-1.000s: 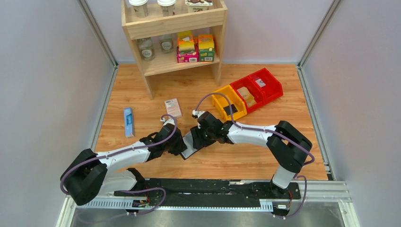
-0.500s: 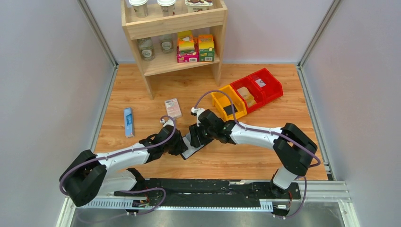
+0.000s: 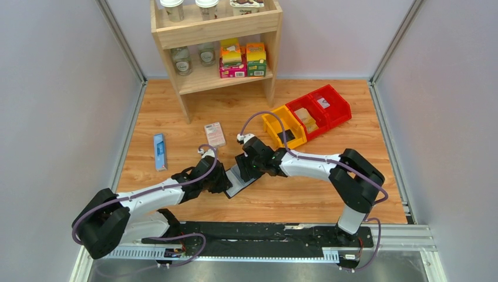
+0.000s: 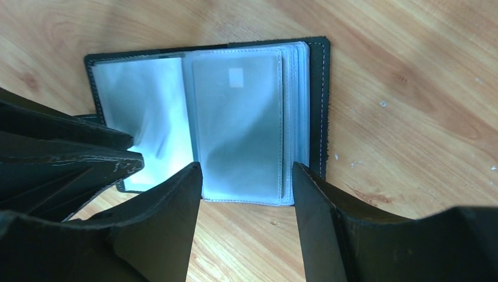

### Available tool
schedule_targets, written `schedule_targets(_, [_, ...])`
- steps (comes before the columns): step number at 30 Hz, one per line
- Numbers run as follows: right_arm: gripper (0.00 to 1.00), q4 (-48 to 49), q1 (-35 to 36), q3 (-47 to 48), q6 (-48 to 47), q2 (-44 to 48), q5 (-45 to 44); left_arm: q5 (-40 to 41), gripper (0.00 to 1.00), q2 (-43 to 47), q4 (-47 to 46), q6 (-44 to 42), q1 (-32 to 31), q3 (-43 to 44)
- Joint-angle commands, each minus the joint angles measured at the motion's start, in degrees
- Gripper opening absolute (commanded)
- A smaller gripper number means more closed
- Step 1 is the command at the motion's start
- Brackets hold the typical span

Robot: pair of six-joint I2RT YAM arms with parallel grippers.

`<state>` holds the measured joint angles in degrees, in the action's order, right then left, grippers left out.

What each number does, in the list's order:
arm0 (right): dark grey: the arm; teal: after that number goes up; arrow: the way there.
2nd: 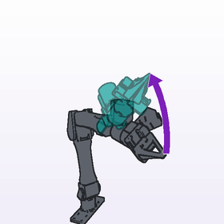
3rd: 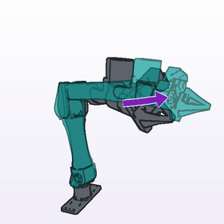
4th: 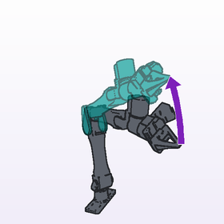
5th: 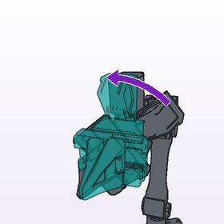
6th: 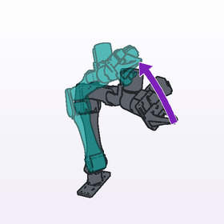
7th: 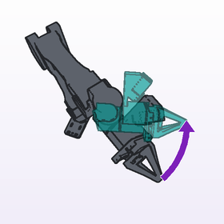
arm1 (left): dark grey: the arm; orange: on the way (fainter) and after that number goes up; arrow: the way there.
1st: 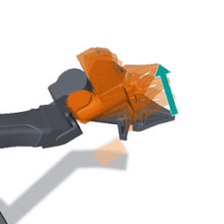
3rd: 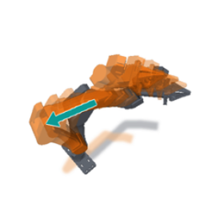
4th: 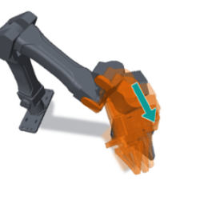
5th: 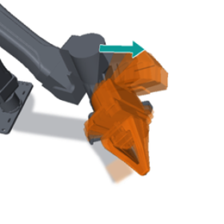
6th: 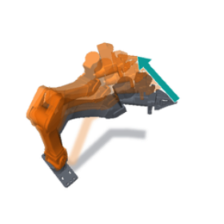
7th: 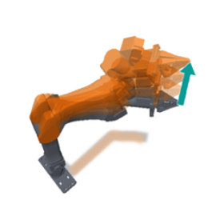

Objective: Take the credit cards out of the card holder
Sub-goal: Remove the credit card from the card holder.

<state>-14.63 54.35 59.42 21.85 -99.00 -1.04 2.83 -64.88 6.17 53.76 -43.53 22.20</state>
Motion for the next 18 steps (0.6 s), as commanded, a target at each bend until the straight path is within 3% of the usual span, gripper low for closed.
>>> schedule_targets(1, [0.61, -0.22, 0.23, 2.19, -0.93, -1.37, -0.02, 0.42, 0.31, -0.86, 1.82, 0.12, -0.24, -0.93])
schedule_targets(18, [0.58, 1.98, 0.32, 1.4, -0.49, 1.62, 9.39, -1.25, 0.31, -2.88, -0.46, 0.47, -0.33, -0.75])
